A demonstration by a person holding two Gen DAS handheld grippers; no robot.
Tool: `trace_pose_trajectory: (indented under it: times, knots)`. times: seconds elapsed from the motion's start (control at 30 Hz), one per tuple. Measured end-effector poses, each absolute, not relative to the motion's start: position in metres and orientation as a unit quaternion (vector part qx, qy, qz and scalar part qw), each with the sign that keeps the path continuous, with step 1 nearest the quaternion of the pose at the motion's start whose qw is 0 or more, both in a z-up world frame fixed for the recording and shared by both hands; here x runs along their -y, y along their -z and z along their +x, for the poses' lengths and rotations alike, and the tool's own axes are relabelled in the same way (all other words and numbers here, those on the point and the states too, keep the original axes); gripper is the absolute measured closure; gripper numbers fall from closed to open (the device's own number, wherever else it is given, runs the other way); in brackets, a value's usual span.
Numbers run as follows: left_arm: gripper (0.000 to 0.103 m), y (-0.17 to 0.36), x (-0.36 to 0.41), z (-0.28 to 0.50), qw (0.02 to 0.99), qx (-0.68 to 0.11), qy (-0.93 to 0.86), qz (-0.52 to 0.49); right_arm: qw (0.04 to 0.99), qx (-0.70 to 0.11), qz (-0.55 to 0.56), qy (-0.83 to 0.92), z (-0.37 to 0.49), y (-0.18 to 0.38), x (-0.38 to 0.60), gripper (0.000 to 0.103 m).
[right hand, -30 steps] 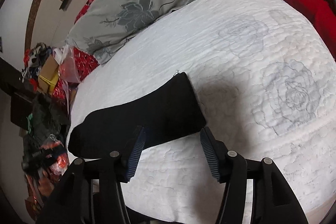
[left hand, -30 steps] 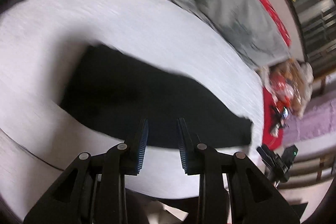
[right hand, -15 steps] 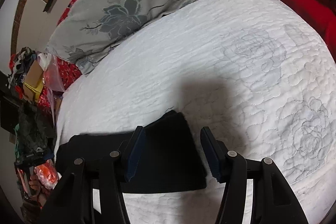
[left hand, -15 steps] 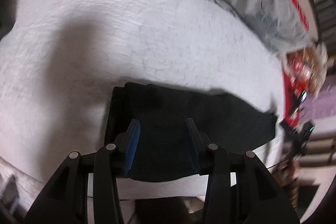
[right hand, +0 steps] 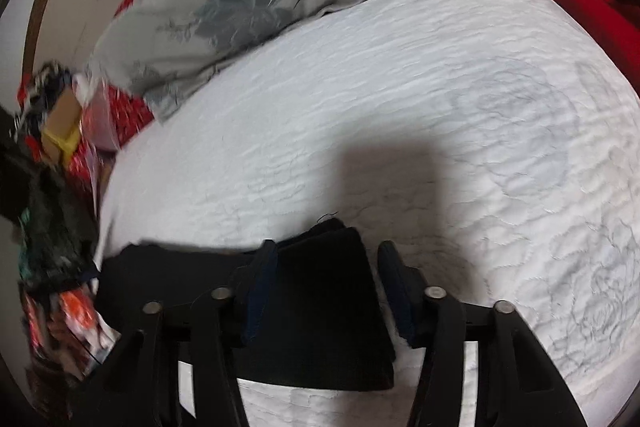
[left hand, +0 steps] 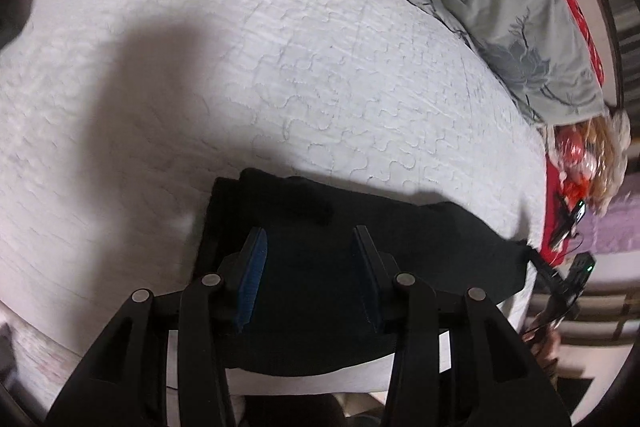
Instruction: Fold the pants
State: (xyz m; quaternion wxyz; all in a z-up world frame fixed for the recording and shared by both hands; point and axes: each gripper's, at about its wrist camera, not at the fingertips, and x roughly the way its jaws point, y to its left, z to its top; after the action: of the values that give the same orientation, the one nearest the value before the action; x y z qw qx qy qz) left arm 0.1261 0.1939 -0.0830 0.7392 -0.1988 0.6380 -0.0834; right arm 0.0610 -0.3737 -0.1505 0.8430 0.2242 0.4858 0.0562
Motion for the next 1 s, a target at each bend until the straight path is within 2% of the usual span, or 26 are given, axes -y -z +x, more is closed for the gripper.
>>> trace_pose_trajectory:
  times: [0.1,0.17,0.3,0.37,0.4,0.43,0.57,1.0]
  knots:
    - [0.062,0.090,-0.191,0.127,0.732,-0.643,0.090,-0.206,0.845,-0.492,0.203,-0.053,0.063,0.152,0.366,0.065]
    - [0.062,0.092,-0.189,0.128,0.733,-0.645,0.084,-0.200,0.848,-0.497,0.178,-0.045,0.062,0.152,0.360,0.074]
    - [0.062,0.062,-0.198,0.120,0.768,-0.598,0.092,-0.210,0.847,-0.493,0.194,-0.047,0.057,0.150,0.363,0.074]
    - [0.053,0.050,-0.206,0.121,0.784,-0.583,0.084,-0.198,0.846,-0.493,0.199,-0.050,0.056,0.150,0.364,0.071]
    - [0.041,0.050,-0.210,0.124,0.785,-0.588,0.069,-0.182,0.845,-0.494,0.198,-0.050,0.056,0.151,0.364,0.071]
    - [0.040,0.053,-0.212,0.126,0.782,-0.597,0.061,-0.171,0.843,-0.497,0.198,-0.049,0.057,0.152,0.364,0.071]
    - [0.040,0.075,-0.217,0.130,0.759,-0.628,0.061,-0.161,0.842,-0.494,0.210,-0.047,0.058,0.154,0.364,0.071]
    - [0.041,0.089,-0.203,0.127,0.749,-0.633,0.098,-0.172,0.843,-0.500,0.195,-0.037,0.064,0.153,0.359,0.071]
